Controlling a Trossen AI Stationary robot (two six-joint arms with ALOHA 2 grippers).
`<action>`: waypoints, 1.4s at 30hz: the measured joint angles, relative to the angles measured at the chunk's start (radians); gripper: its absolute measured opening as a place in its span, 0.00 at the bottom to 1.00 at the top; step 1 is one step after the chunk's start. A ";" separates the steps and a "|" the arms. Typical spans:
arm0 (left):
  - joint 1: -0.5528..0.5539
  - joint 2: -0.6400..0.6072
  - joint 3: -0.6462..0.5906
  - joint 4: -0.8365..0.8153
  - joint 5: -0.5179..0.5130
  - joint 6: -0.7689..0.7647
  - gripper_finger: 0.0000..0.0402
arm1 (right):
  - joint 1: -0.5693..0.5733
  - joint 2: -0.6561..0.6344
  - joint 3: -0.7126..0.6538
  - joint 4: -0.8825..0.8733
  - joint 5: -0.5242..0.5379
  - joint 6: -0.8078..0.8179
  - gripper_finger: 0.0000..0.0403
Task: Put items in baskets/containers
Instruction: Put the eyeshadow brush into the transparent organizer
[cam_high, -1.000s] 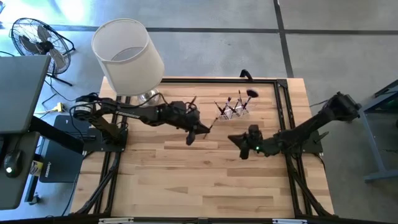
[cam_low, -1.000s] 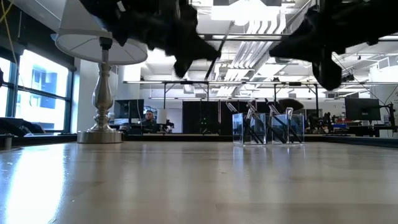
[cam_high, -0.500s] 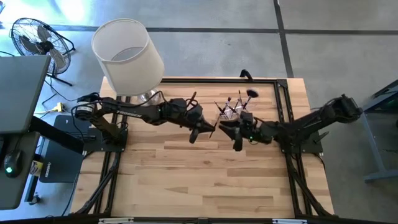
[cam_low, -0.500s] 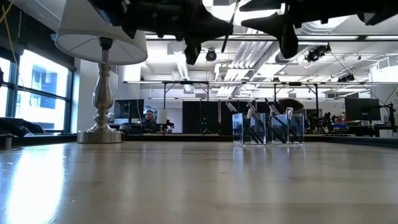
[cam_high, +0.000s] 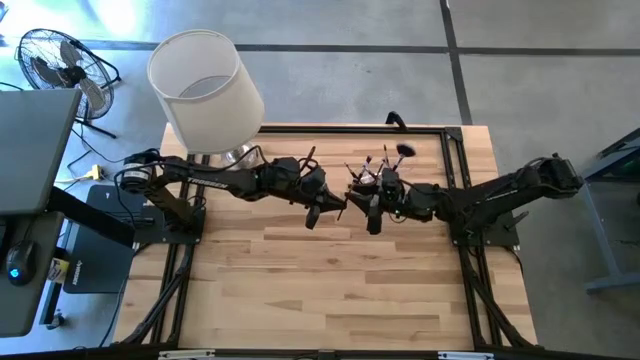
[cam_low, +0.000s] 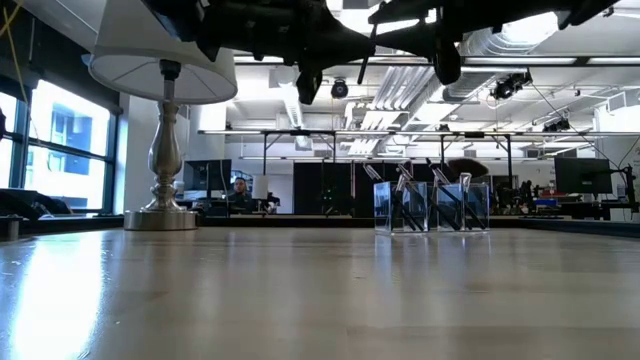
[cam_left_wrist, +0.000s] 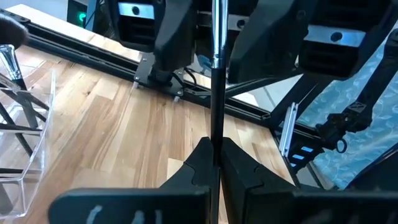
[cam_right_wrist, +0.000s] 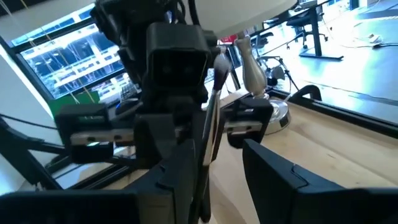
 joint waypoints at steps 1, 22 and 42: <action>0.000 0.000 0.000 0.001 0.000 -0.001 0.01 | -0.007 0.002 0.005 0.000 -0.009 0.000 0.32; 0.000 0.000 -0.001 0.001 -0.069 0.006 0.16 | -0.058 0.072 0.041 -0.002 -0.099 -0.026 0.02; 0.000 -0.083 -0.001 -0.204 -0.103 0.001 0.33 | -0.284 -0.076 0.040 -0.451 -0.025 -0.090 0.02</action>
